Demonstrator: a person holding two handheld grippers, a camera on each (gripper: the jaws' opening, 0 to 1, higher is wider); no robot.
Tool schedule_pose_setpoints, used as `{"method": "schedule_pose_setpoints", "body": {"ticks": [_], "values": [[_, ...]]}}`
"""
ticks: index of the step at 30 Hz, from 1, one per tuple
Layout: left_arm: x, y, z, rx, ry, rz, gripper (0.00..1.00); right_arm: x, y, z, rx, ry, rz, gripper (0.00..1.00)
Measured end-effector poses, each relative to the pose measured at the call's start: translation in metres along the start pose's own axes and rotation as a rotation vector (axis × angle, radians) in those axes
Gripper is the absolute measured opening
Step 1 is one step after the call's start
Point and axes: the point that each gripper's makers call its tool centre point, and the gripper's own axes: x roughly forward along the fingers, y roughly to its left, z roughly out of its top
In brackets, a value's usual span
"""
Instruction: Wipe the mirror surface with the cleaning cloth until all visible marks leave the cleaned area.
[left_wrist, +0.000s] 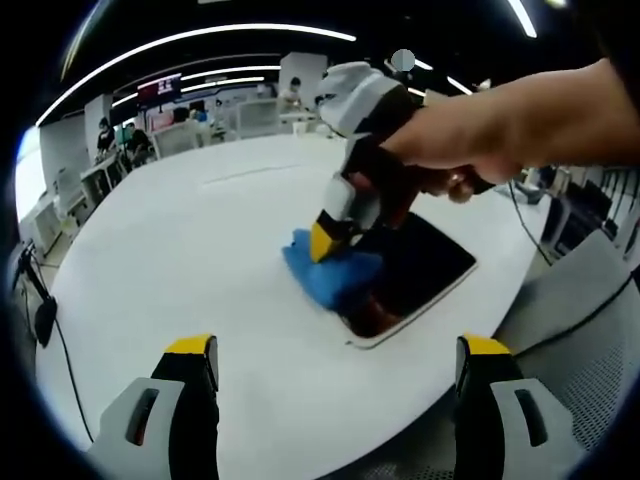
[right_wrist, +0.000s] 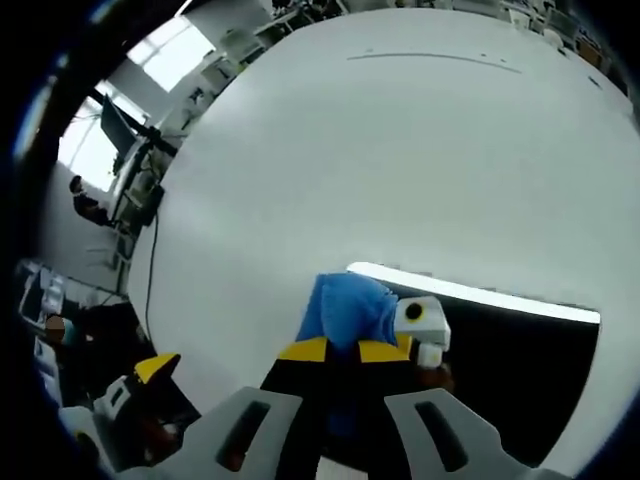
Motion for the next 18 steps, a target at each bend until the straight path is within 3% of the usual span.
{"method": "schedule_pose_setpoints", "body": {"ticks": [18], "values": [[0.0005, -0.0002, -0.0002, 0.008, 0.005, -0.002, 0.99, 0.0011, 0.0037, -0.0089, -0.006, -0.005, 0.012, 0.03]]}}
